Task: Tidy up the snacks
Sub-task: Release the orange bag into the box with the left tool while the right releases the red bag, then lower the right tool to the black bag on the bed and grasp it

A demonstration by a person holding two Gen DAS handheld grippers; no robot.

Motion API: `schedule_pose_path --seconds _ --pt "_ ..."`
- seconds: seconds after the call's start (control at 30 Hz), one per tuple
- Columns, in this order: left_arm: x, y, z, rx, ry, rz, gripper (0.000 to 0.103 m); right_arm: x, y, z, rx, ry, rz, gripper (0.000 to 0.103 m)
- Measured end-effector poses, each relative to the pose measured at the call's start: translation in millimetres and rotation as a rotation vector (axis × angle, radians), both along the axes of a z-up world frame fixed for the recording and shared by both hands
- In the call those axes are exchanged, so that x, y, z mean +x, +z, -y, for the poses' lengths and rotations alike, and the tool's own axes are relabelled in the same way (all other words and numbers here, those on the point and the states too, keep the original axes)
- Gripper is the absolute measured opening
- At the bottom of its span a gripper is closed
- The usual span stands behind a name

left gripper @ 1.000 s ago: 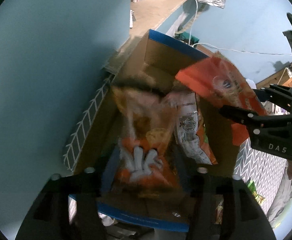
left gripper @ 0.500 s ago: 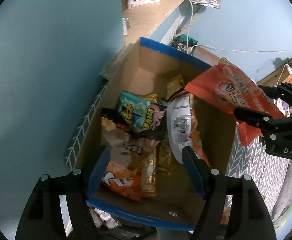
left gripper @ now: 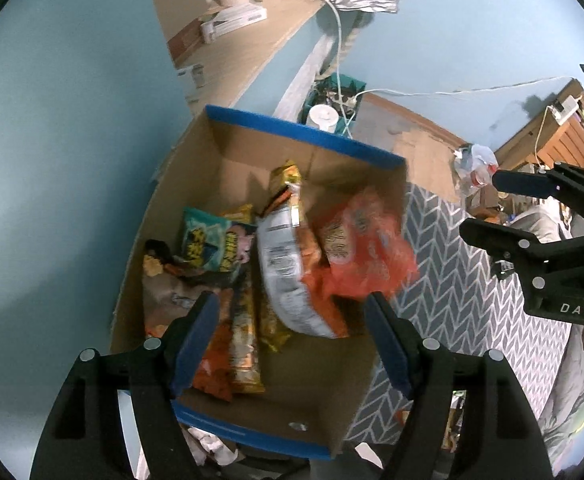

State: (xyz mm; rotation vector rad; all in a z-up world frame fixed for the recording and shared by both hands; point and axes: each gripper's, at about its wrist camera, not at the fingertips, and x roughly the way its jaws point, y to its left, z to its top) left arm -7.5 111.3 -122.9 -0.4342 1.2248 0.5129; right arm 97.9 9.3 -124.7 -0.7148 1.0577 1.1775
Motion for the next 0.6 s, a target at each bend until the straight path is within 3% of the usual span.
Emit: schedule_pose_path --seconds 0.3,0.6 --pt "22 2 40 0.001 -0.004 -0.003 0.076 24 -6 45 -0.007 -0.002 -0.001 0.070" --pt "61 -5 87 -0.019 -0.065 -0.006 0.076 75 -39 99 -0.076 -0.029 -0.003 0.070"
